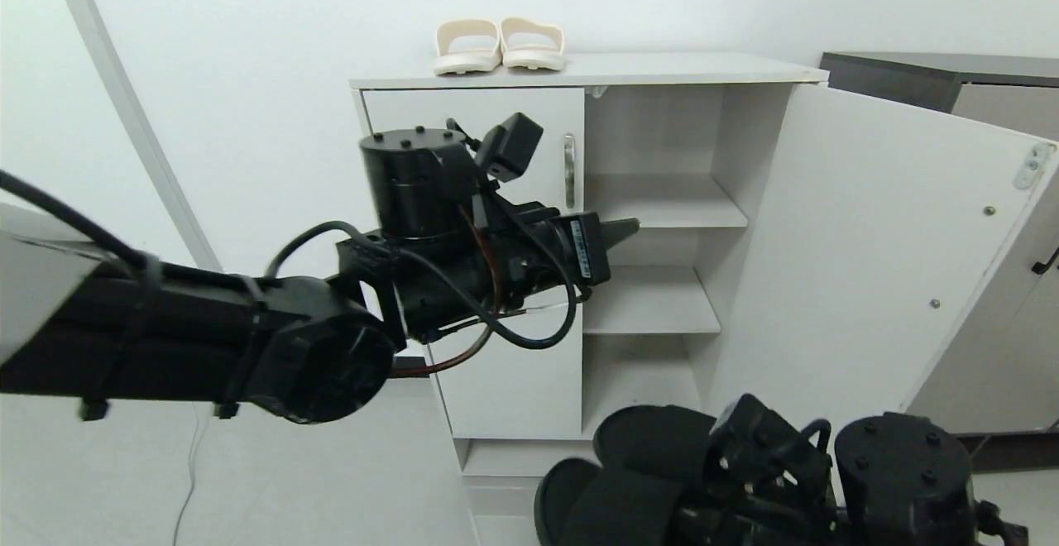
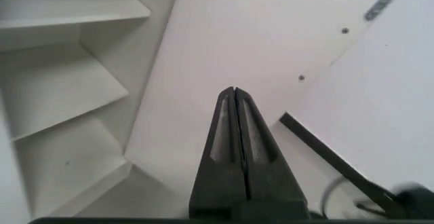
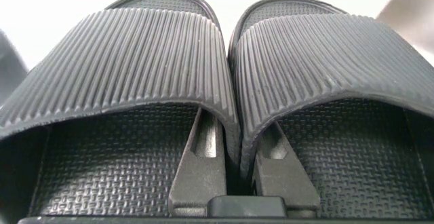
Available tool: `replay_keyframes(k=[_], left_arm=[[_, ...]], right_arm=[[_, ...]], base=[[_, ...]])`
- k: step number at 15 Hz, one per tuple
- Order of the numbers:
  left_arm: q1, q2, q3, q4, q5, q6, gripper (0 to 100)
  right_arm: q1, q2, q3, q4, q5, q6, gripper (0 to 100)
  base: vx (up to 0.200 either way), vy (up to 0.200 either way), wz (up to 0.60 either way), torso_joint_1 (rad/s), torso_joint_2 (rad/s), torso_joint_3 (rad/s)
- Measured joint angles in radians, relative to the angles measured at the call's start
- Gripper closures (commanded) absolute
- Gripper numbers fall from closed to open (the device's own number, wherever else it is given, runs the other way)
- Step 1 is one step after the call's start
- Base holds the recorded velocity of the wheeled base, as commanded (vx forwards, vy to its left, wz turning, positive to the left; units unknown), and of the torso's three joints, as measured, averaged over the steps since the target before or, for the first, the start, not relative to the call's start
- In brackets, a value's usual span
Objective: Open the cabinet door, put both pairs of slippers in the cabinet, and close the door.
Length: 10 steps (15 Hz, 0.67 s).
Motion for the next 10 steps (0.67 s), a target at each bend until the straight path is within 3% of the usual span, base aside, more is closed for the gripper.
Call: replay_keyframes(k=[3, 5, 7, 10], left_arm=[[0.047, -0.187, 0.08, 0.167, 0.08, 0.02, 100], [0.068, -0.336, 0.159, 0.264, 0.184, 0.038, 100], [0.094, -0.483, 0.247, 0.354, 0.306, 0.078, 100], [0.203, -0.684, 0.373, 0.43, 0.466, 0.156, 100]], right_arm=[[-0.035, 0.066, -0.137, 0.002, -0.181, 0.098, 100], [-0.068, 0.113, -0.21, 0.006, -0.279, 0.113, 100], [-0.094, 0.156, -0.269, 0.006, -0.354, 0.116, 100], [-0.121, 0.205, -0.317, 0.011, -0.419, 0.115, 100]], base=[[0.0, 0.0, 0.0, 0.0, 0.0, 0.0], [0.0, 0.0, 0.0, 0.0, 0.0, 0.0], [0.0, 0.0, 0.0, 0.0, 0.0, 0.0], [0.0, 0.0, 0.0, 0.0, 0.0, 0.0]])
